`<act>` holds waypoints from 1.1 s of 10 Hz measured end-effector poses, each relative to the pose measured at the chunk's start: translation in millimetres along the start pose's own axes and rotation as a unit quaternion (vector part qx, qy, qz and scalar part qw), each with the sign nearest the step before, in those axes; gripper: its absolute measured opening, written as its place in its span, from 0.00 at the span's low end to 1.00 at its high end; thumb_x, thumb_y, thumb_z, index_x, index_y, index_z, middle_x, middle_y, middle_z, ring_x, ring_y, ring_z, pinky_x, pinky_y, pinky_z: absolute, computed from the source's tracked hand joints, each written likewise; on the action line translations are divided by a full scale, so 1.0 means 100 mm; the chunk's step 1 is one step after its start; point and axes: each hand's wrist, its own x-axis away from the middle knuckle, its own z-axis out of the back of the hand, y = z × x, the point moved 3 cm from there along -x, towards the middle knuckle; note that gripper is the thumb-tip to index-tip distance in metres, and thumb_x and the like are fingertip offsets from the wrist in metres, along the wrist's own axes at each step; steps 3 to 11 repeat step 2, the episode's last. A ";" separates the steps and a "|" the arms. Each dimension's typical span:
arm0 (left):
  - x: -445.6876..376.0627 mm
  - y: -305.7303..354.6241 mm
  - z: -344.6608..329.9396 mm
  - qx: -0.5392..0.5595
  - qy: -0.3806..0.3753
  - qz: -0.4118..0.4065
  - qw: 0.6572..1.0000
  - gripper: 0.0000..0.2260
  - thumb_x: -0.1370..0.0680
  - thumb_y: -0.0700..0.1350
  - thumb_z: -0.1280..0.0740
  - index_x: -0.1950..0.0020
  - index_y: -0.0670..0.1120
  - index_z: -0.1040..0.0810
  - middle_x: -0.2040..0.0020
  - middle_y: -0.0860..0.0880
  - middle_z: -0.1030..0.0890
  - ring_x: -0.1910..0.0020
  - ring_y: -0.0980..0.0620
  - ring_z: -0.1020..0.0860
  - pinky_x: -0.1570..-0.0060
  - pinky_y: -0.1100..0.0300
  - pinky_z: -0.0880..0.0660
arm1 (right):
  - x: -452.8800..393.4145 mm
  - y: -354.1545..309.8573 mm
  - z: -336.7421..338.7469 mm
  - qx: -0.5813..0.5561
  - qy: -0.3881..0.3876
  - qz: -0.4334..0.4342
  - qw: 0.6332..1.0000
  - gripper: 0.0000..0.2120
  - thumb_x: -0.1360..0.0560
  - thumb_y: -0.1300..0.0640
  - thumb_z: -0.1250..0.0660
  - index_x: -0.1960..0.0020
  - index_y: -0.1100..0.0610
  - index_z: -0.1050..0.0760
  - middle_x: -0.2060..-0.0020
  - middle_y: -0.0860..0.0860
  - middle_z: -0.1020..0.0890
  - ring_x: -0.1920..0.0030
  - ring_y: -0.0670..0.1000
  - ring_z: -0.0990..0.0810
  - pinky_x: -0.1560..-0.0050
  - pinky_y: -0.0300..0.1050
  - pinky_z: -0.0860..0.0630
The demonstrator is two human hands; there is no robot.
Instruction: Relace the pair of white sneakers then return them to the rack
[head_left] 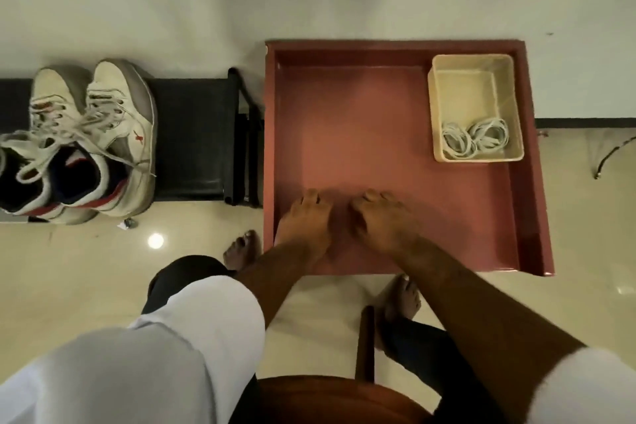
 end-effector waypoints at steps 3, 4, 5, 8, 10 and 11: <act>0.24 0.13 0.82 0.007 -0.128 0.040 0.991 0.20 0.22 0.42 0.36 0.29 0.46 0.29 0.31 0.43 0.30 0.33 0.42 0.30 0.33 0.47 0.31 | 0.01 -0.23 0.68 -0.013 -0.180 -0.040 0.983 0.26 0.23 0.54 0.33 0.27 0.56 0.34 0.28 0.58 0.33 0.29 0.60 0.33 0.31 0.53 0.33; 0.24 0.13 0.82 0.007 -0.128 0.040 0.991 0.20 0.22 0.42 0.36 0.29 0.46 0.29 0.31 0.43 0.30 0.33 0.42 0.30 0.33 0.47 0.31 | 0.01 -0.23 0.68 -0.013 -0.180 -0.040 0.983 0.26 0.23 0.54 0.33 0.27 0.56 0.34 0.28 0.58 0.33 0.29 0.60 0.33 0.31 0.53 0.33; 0.24 0.13 0.82 0.007 -0.128 0.040 0.991 0.20 0.22 0.42 0.36 0.29 0.46 0.29 0.31 0.43 0.30 0.33 0.42 0.30 0.33 0.47 0.31 | 0.01 -0.23 0.68 -0.013 -0.180 -0.040 0.983 0.26 0.23 0.54 0.33 0.27 0.56 0.34 0.28 0.58 0.33 0.29 0.60 0.33 0.31 0.53 0.33; 0.24 0.13 0.82 0.007 -0.128 0.040 0.991 0.20 0.22 0.42 0.36 0.29 0.46 0.29 0.31 0.43 0.30 0.33 0.42 0.30 0.33 0.47 0.31 | 0.01 -0.23 0.68 -0.013 -0.180 -0.040 0.983 0.26 0.23 0.54 0.33 0.27 0.56 0.34 0.28 0.58 0.33 0.29 0.60 0.33 0.31 0.53 0.33; 0.24 0.13 0.82 0.007 -0.128 0.040 0.991 0.20 0.22 0.42 0.36 0.29 0.46 0.29 0.31 0.43 0.30 0.33 0.42 0.30 0.33 0.47 0.31 | 0.01 -0.23 0.68 -0.013 -0.180 -0.040 0.983 0.26 0.23 0.54 0.33 0.27 0.56 0.34 0.28 0.58 0.33 0.29 0.60 0.33 0.31 0.53 0.33; 0.24 0.13 0.82 0.007 -0.128 0.040 0.991 0.20 0.22 0.42 0.36 0.29 0.46 0.29 0.31 0.43 0.30 0.33 0.42 0.30 0.33 0.47 0.31 | 0.01 -0.23 0.68 -0.013 -0.180 -0.040 0.983 0.26 0.23 0.54 0.33 0.27 0.56 0.34 0.28 0.58 0.33 0.29 0.60 0.33 0.31 0.53 0.33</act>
